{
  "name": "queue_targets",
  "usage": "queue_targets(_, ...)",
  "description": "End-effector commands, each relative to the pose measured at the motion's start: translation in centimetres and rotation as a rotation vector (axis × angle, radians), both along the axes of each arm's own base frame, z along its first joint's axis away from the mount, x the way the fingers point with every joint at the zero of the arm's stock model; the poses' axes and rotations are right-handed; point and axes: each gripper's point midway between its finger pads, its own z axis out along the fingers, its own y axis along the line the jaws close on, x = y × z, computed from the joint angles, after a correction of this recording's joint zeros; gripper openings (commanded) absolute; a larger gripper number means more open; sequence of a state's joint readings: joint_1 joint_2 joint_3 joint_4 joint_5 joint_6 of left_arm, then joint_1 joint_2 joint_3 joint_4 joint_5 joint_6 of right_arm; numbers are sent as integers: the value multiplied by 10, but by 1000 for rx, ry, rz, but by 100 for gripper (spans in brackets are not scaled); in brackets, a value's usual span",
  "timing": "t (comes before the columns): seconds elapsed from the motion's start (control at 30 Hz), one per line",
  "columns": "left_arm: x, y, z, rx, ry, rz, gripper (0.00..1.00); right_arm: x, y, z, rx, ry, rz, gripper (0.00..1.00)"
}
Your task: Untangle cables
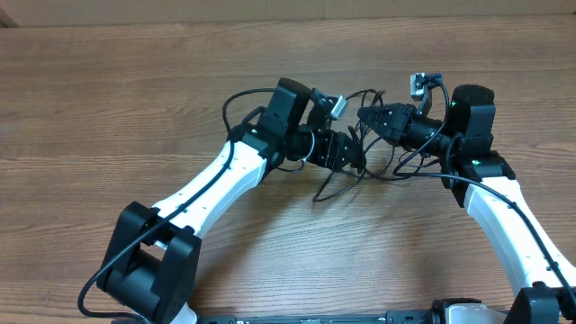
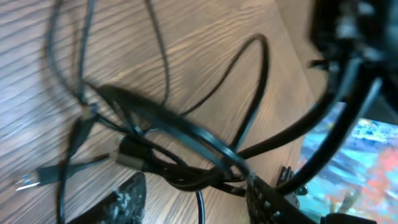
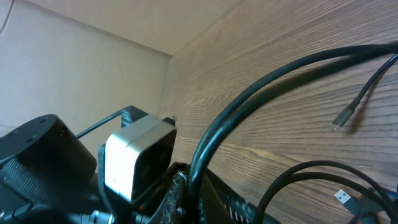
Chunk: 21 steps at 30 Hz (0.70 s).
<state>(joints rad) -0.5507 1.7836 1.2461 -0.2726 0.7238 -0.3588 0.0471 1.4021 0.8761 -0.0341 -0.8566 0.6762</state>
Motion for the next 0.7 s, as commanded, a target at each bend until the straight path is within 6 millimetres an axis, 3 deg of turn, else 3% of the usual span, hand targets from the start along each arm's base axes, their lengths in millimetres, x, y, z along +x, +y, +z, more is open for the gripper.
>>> queue_targets(0.0, -4, -8, 0, -33, -12, -47, 51, 2, 0, 4, 7, -1, -1, 4)
queue_targets(0.07, -4, -11, 6, -57, -27, -60, 52, 0, 0, 1, 6, 16, -1, 4)
queue_targets(0.13, 0, -12, 10, -73, -38, -50, 60, -1, 0, -1, 5, 28, -1, 4)
queue_targets(0.23, 6, -13, 16, -100, -19, -15, 61, -1, 0, -1, 5, 32, -1, 4)
queue_targets(0.43, 18, -13, 18, -118, 117, 129, 45, -2, 0, -2, 46, 98, -26, 4)
queue_targets(0.67, 16, -12, 14, -114, 222, 194, 44, 6, 0, 13, 114, 100, -58, 4)
